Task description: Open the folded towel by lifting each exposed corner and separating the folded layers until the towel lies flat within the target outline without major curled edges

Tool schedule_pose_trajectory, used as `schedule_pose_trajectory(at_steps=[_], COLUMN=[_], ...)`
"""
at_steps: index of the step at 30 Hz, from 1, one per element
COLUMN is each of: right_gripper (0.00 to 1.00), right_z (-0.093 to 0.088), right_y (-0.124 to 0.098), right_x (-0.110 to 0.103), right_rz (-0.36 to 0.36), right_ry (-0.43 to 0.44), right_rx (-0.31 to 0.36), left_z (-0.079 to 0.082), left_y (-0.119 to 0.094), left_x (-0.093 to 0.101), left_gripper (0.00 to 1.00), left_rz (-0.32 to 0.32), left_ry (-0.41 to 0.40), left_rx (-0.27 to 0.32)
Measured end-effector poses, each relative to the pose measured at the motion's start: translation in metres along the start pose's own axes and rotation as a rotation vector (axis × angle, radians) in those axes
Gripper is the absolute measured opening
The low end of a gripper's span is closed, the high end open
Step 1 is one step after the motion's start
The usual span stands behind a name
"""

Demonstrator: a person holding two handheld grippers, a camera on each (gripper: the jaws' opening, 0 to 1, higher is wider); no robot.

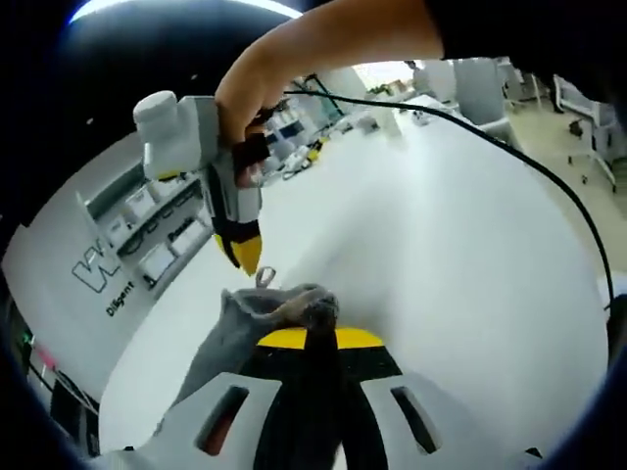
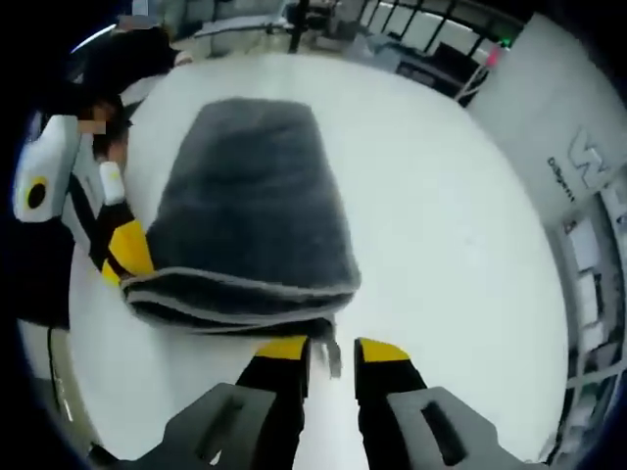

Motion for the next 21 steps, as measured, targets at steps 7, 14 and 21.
schedule_pose_trajectory(at_steps=[7, 14, 21], right_gripper=[0.17, 0.64, 0.81], right_z=[0.007, 0.045, 0.038], right_y=[-0.004, 0.002, 0.014], right_x=[0.002, 0.017, 0.024], right_rz=[-0.034, -0.151, -0.192], right_ry=[-0.007, 0.008, 0.022], right_rx=[0.019, 0.159, 0.081], left_z=[-0.006, -0.010, -0.008], left_y=[0.006, 0.013, 0.009], left_x=[0.020, 0.033, 0.036], left_gripper=[0.10, 0.26, 0.47], left_rz=[-0.096, -0.150, -0.216], left_ry=[-0.050, -0.111, -0.183], left_rx=[-0.027, -0.025, -0.016])
Point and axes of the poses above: the point that each gripper's makers call its tool centre point, and the gripper's own axes: y roughly forward along the fingers, x roughly to its right, z roughly out of its top, the point moved 1 cm from there along -y, roughly backward along the fingers, and after that the axes turned 9 degrees about -x, right-handed, at the moved point
